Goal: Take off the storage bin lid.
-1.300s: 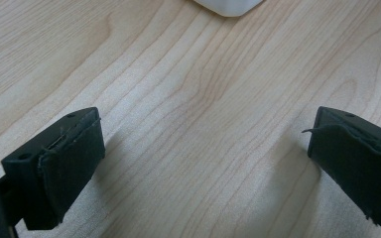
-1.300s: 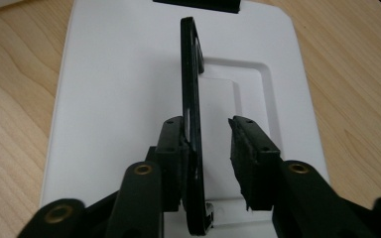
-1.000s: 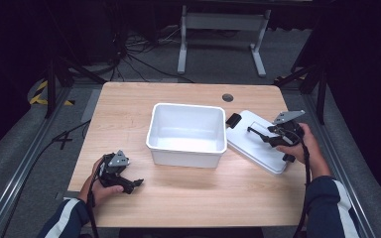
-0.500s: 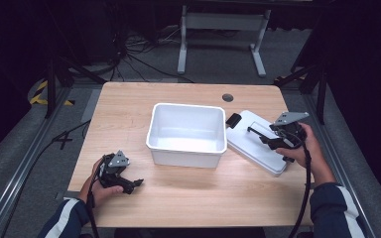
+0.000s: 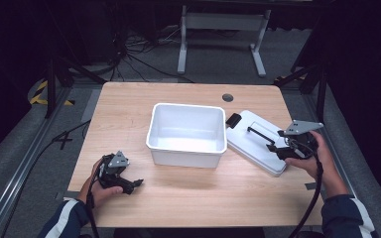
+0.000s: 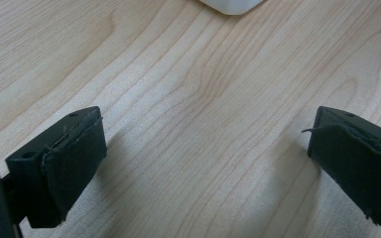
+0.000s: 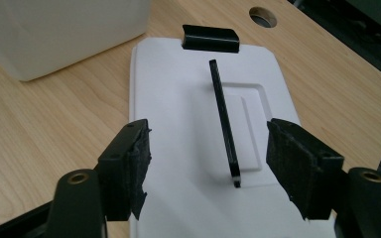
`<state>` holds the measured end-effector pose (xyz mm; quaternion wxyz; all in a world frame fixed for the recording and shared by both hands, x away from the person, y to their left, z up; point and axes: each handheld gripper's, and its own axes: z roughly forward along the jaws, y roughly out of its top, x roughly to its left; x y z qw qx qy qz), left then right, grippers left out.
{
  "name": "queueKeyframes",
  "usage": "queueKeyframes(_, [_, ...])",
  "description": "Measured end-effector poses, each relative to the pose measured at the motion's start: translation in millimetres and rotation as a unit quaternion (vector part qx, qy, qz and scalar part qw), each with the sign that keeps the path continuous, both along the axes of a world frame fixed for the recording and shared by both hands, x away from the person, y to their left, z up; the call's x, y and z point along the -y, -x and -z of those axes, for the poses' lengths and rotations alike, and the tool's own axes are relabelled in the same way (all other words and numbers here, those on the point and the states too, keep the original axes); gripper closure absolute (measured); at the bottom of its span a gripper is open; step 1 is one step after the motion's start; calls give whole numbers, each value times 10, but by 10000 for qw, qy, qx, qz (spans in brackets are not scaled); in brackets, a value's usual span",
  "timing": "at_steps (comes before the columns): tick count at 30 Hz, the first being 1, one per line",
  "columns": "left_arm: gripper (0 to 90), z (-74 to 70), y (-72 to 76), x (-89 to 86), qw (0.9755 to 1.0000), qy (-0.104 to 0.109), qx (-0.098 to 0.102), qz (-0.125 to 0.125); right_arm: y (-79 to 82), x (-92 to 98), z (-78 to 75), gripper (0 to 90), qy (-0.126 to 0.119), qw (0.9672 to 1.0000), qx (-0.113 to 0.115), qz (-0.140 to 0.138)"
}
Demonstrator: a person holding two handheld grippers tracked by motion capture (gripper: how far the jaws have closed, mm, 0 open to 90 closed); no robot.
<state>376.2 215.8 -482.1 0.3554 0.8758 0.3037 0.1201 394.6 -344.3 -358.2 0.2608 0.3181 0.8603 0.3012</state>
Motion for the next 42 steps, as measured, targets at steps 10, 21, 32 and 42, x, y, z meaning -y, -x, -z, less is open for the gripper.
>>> queueKeyframes(10, [22,0,0,-2,10000,0,-5,1,345,162,131,343,-125,9999,26,-65])
queueKeyframes(21, [22,-2,0,-3,10000,-8,-10,7,634,251,395,335,-236,9997,77,-76])
queueKeyframes(32, [22,-4,-1,-5,10000,-22,-12,19,764,417,742,329,-529,9984,-198,34])
queueKeyframes(42, [18,-4,-6,-3,10000,-33,-3,31,800,534,1063,297,-848,9947,-418,406])
